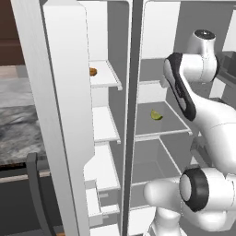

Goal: There's a fish in the fridge that needs to be moved to the freezer for freezing. Pick up the fish from the fridge, place it on any shelf in the freezer, and close the fridge and freezer doors when done.

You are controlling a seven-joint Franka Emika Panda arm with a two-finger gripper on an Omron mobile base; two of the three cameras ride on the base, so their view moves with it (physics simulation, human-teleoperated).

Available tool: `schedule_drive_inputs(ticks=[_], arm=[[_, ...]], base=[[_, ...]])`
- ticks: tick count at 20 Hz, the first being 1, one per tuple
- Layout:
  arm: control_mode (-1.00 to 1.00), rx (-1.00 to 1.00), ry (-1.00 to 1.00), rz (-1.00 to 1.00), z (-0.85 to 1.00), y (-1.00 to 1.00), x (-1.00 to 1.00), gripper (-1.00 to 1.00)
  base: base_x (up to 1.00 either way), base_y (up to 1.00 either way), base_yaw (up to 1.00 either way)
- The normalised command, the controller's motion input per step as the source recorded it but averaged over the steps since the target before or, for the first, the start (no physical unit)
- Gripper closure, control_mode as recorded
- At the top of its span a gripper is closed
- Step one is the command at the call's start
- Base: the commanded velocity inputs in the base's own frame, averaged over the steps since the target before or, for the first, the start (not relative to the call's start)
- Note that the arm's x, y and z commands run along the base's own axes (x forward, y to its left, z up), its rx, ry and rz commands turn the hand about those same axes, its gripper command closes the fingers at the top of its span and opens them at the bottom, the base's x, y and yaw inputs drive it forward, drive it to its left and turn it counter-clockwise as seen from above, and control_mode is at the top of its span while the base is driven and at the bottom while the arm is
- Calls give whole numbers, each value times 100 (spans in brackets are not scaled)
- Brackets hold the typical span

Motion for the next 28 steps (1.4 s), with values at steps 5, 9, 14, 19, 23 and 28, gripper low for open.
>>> schedule_drive_inputs(ticks=[5,9,14,19,23,28], arm=[[-100,0,0,0,28,16,-100,100],[-100,0,-4,0,26,25,-99,100],[-100,0,-14,2,33,46,-82,100],[-100,0,-17,11,5,68,-37,100],[-100,2,-21,16,0,84,-2,100],[-100,1,-15,24,23,27,2,100]], base=[[0,0,0],[0,0,0],[0,0,0],[0,0,0],[0,0,0],[0,0,0]])
